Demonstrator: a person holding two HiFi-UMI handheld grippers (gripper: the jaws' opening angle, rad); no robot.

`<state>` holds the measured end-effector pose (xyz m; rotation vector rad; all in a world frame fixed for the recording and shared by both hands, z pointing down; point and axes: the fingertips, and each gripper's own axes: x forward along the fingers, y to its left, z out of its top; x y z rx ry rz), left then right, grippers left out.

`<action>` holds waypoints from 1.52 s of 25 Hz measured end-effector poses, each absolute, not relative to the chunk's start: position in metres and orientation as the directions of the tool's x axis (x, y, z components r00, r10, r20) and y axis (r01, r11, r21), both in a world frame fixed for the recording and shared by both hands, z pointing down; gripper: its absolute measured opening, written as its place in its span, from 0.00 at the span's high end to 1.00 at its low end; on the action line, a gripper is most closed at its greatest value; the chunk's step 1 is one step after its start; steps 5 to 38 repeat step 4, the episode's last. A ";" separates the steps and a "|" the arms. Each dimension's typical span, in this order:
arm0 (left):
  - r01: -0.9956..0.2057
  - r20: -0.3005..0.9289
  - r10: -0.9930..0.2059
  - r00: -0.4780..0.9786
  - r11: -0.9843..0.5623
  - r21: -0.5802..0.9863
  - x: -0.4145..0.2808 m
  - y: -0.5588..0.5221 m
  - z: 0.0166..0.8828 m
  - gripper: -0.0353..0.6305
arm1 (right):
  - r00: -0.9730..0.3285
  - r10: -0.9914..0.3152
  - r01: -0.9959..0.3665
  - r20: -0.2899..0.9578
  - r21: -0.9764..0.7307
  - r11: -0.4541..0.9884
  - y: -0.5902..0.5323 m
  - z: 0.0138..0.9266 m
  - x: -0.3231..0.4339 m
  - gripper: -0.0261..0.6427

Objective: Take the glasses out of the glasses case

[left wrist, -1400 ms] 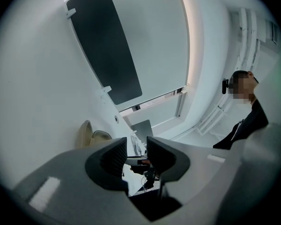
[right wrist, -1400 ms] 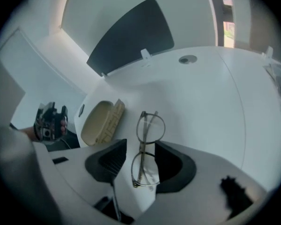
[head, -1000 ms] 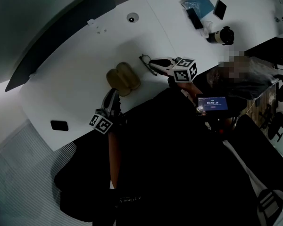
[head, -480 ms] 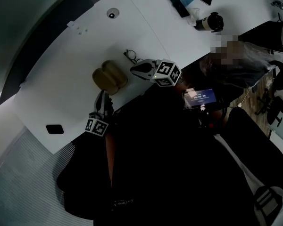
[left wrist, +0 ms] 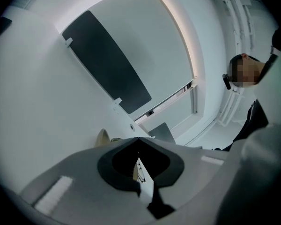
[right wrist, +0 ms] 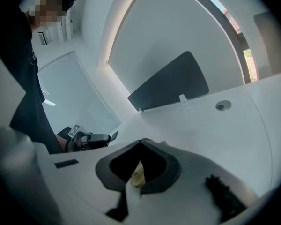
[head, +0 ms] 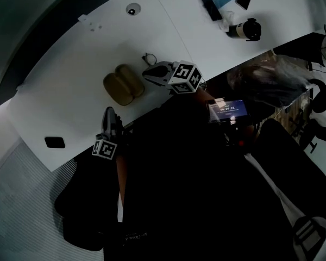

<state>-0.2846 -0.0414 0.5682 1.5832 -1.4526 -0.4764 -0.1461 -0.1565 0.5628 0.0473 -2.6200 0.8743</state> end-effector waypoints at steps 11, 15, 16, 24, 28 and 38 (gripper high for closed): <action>-0.556 0.274 -0.937 0.216 0.113 0.824 -0.292 -0.040 0.570 0.94 | -0.923 0.108 -0.134 0.369 -0.573 0.808 -0.154 0.565 -0.157 0.95; -0.556 0.274 -0.937 0.216 0.113 0.824 -0.292 -0.040 0.570 0.94 | -0.923 0.108 -0.134 0.369 -0.573 0.808 -0.154 0.565 -0.157 0.95; -0.556 0.274 -0.937 0.216 0.113 0.824 -0.292 -0.040 0.570 0.94 | -0.923 0.108 -0.134 0.369 -0.573 0.808 -0.154 0.565 -0.157 0.95; -0.556 0.274 -0.937 0.216 0.113 0.824 -0.292 -0.040 0.570 0.94 | -0.923 0.108 -0.134 0.369 -0.573 0.808 -0.154 0.565 -0.157 0.95; -0.556 0.274 -0.937 0.216 0.113 0.824 -0.292 -0.040 0.570 0.94 | -0.923 0.108 -0.134 0.369 -0.573 0.808 -0.154 0.565 -0.157 0.95; -0.556 0.274 -0.937 0.216 0.113 0.824 -0.292 -0.040 0.570 0.94 | -0.923 0.108 -0.134 0.369 -0.573 0.808 -0.154 0.565 -0.157 0.95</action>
